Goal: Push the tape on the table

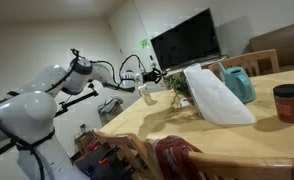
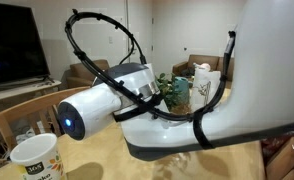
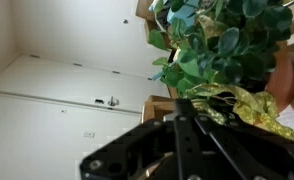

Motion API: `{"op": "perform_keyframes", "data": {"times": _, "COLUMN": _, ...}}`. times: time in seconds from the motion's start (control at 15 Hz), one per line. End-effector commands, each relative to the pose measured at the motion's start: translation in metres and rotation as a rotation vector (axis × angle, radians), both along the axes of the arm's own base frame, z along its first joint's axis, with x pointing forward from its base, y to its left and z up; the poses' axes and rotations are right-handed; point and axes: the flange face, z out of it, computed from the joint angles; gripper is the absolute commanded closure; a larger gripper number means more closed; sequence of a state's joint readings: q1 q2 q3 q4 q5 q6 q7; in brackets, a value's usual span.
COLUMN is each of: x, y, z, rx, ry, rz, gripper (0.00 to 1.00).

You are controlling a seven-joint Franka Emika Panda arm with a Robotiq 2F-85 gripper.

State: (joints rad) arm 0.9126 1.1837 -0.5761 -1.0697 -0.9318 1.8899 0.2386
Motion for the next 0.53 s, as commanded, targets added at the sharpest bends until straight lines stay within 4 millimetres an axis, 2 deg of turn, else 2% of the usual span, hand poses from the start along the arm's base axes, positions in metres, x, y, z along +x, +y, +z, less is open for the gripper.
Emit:
{"op": "perform_keyframes", "data": {"times": 0.0, "x": 0.000, "y": -0.018, "z": 0.002, "rx": 0.021, "ry": 0.057, "rz": -0.077, "gripper": 1.00}}
{"op": "perform_keyframes", "data": {"times": 0.47, "x": 0.008, "y": -0.030, "z": -0.001, "rx": 0.069, "ry": 0.087, "rz": -0.092, "gripper": 1.00}}
